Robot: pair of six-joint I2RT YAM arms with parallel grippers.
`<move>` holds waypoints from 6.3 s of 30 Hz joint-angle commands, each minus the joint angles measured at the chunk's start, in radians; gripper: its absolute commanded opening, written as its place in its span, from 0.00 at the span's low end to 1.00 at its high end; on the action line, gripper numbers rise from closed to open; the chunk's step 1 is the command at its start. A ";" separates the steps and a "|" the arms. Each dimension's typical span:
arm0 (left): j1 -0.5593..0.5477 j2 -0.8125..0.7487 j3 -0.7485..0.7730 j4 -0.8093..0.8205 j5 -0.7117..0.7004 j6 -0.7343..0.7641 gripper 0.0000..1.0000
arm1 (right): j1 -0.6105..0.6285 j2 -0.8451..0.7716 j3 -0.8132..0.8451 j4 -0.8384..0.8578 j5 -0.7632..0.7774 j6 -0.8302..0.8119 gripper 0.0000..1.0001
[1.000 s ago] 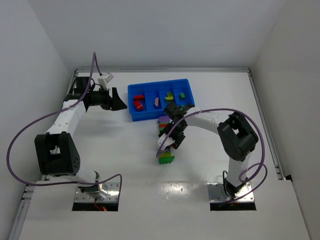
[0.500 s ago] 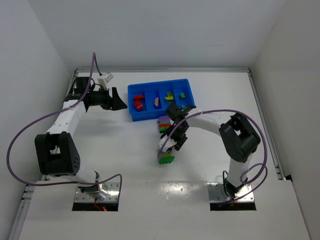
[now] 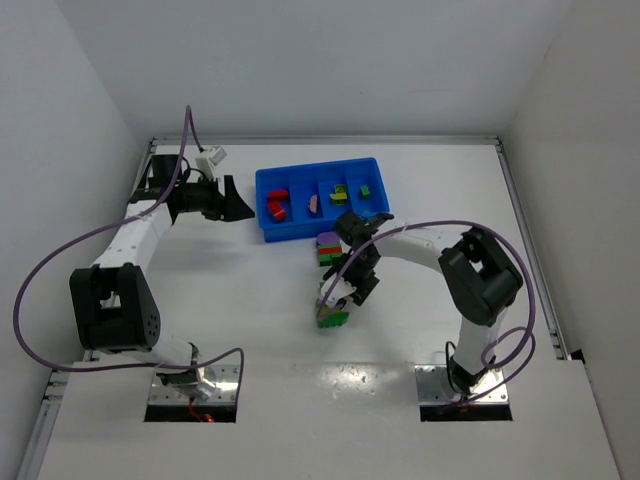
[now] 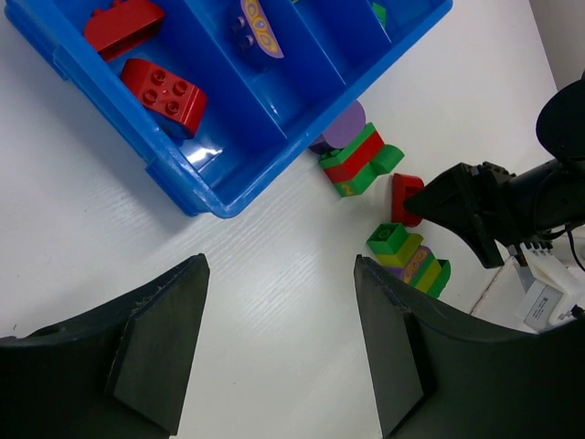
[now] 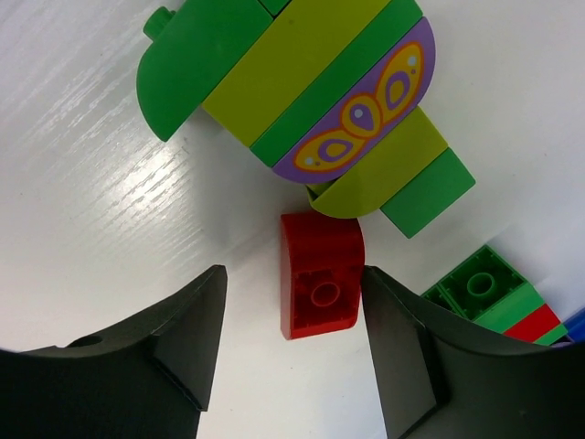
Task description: Sort the legos into containers by color
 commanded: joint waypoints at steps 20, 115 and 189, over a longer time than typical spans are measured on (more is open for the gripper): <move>0.011 -0.037 -0.028 0.039 0.039 -0.004 0.70 | -0.006 -0.051 0.095 0.054 -0.009 0.189 0.10; -0.841 0.317 0.249 -0.512 -0.336 1.679 0.65 | -0.665 -0.817 -0.284 0.309 -0.187 1.432 0.65; -0.780 -0.218 -0.278 0.194 -0.224 0.447 0.00 | -0.550 -0.383 -0.290 0.372 -0.855 1.777 0.62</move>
